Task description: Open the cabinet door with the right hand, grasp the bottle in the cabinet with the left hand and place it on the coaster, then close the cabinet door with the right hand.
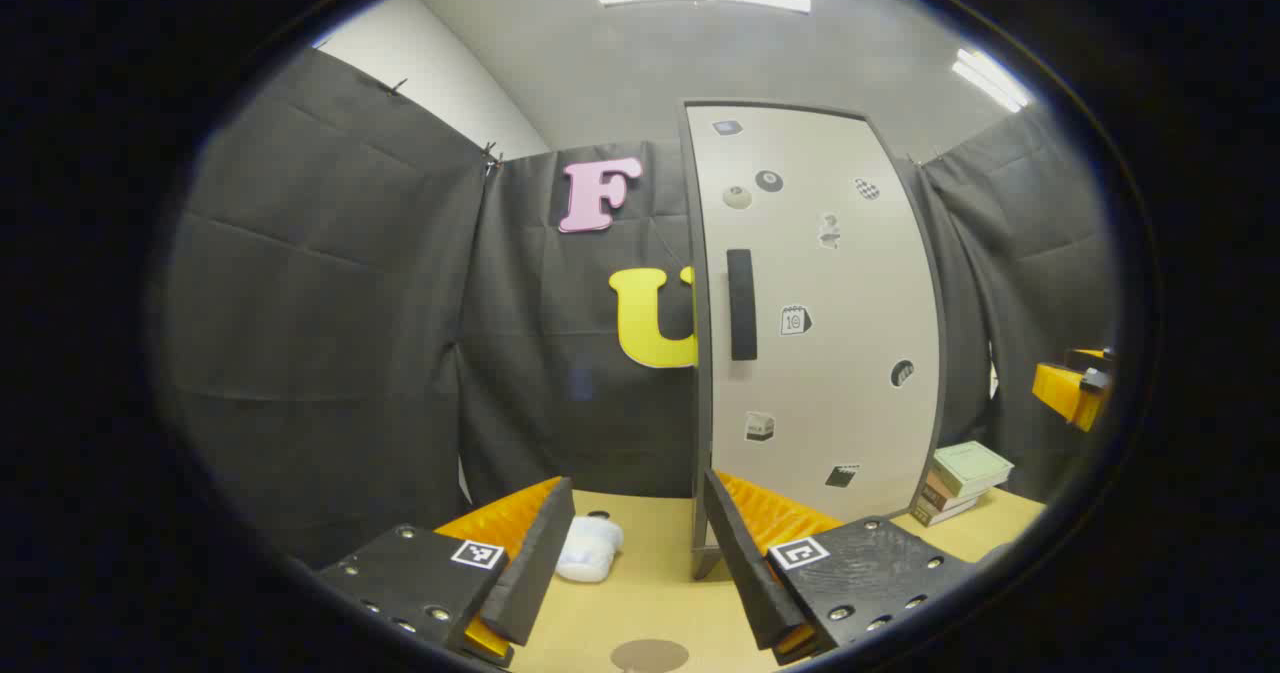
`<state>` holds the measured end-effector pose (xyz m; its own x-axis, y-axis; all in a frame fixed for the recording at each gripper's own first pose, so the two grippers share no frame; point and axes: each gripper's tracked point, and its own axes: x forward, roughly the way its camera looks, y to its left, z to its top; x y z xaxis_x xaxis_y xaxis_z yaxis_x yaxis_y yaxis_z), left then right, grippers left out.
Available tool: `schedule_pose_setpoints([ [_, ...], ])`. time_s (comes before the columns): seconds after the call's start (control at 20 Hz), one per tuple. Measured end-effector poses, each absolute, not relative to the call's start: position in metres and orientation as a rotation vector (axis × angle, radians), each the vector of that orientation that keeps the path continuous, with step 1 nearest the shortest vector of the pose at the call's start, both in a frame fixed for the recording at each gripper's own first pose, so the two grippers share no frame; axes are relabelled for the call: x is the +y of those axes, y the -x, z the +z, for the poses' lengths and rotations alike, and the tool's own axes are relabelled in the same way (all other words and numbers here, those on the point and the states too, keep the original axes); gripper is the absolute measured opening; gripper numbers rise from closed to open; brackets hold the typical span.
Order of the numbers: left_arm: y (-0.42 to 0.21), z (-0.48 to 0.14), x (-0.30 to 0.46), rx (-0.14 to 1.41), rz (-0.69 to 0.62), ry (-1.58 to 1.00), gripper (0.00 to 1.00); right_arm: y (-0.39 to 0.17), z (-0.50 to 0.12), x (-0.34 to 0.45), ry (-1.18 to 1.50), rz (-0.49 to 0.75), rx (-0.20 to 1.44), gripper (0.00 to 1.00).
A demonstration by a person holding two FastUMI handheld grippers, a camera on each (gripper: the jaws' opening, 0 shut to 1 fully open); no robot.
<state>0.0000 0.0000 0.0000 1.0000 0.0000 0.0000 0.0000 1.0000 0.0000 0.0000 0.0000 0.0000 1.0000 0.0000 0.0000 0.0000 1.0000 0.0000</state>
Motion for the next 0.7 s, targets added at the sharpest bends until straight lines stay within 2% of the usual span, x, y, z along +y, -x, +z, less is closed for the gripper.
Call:
schedule_pose_setpoints([
  [0.05, 0.001, 0.001, -0.001, 0.001, -0.004, 0.002, 0.79, 0.000, 0.000, 0.000, 0.001, 0.000, 0.001, 0.99],
  [0.7, 0.014, 0.008, -0.002, -0.021, -0.009, -0.030, 0.79, 0.005, -0.007, 0.000, -0.009, 0.012, 0.027, 0.99],
])
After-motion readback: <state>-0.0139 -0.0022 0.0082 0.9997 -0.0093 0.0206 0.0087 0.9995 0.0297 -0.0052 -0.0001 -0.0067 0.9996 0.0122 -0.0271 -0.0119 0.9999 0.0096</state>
